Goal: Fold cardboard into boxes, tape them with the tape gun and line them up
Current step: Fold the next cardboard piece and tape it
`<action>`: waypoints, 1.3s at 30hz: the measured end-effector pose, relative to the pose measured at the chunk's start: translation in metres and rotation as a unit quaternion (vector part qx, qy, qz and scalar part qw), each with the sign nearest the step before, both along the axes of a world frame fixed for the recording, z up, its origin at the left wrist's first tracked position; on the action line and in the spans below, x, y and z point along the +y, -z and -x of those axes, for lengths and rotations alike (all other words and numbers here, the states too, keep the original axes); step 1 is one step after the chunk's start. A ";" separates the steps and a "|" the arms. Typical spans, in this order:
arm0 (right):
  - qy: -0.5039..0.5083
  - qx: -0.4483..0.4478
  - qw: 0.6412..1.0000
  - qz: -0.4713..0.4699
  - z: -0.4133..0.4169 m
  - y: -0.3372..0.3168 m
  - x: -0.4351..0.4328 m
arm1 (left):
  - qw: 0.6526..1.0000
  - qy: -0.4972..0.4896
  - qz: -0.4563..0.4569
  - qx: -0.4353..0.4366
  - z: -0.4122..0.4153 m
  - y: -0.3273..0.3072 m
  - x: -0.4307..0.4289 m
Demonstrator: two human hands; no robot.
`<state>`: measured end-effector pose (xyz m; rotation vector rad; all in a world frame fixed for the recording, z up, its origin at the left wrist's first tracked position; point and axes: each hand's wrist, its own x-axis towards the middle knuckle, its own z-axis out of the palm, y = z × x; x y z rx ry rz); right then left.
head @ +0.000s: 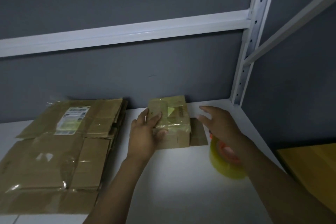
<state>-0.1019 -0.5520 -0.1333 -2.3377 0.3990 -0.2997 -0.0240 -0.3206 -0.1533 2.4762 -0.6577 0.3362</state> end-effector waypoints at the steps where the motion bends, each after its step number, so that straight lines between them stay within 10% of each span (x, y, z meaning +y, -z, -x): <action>1: 0.029 0.018 0.999 0.030 0.013 0.007 -0.013 | 1.000 -0.011 -0.004 -0.014 0.001 0.002 -0.003; 7: 0.054 0.194 0.974 0.107 0.058 0.040 -0.051 | 0.998 -0.041 -0.052 -0.018 0.008 0.001 -0.014; 14: 0.051 0.050 0.996 0.054 0.076 0.032 -0.041 | 0.988 0.038 0.010 -0.152 0.045 -0.008 -0.039; 21: 0.062 -0.197 0.978 -0.031 0.079 -0.014 -0.020 | 0.942 0.170 0.181 0.227 0.092 -0.044 -0.078; 27: -0.147 -0.171 0.955 -0.194 0.071 -0.037 -0.025 | 0.862 0.235 0.354 0.275 0.093 -0.045 -0.062; 39: -0.190 -0.225 0.955 -0.028 0.062 -0.036 -0.009 | 0.781 0.073 0.456 0.420 0.077 -0.106 -0.037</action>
